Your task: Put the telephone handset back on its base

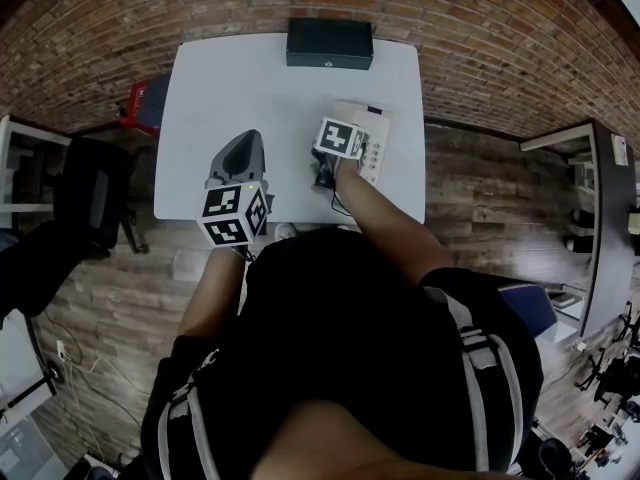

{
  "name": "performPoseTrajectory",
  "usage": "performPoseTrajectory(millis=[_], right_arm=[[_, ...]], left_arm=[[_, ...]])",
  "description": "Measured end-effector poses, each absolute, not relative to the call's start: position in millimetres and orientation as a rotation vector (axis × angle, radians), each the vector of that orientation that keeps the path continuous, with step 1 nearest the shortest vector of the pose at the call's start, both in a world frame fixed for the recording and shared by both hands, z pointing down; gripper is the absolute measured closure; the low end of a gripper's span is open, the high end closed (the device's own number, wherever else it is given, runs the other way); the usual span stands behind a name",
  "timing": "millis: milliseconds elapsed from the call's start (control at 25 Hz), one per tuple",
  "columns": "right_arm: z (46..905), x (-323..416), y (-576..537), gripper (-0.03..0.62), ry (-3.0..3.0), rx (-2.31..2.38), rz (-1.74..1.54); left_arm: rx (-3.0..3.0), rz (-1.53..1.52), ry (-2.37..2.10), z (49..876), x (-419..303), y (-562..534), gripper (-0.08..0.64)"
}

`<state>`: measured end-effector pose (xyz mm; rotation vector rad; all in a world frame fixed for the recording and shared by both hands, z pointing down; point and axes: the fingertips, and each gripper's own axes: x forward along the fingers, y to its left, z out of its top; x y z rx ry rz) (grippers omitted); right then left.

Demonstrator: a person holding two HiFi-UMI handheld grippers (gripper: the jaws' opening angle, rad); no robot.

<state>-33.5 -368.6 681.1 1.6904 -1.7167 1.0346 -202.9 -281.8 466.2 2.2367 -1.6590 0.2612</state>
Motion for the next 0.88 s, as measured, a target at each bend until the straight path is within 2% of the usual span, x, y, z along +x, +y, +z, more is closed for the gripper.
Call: performPoseTrajectory(millis=[280, 560, 800, 880], right_arm=[[631.9, -24.5, -375.1, 0.347, -1.863, 1.784, 0.966], [553.8, -17.5, -373.7, 0.353, -2.165, 1.811, 0.743], [493.4, 2.0, -360.5, 0.539, -2.367, 1.85, 0.604], [473.4, 12.8, -354.5, 0.571, -2.396, 1.897, 0.502]], left_arm=[[2.253, 0.265, -1.631, 469.2, -195.1, -287.0, 0.558], [2.29, 0.266, -1.582, 467.8, -175.7, -297.1, 0.558], [2.338, 0.254, -1.54, 459.6, -153.5, -307.2, 0.558], [2.352, 0.255, -1.525, 457.3, -146.9, -309.7, 0.558]])
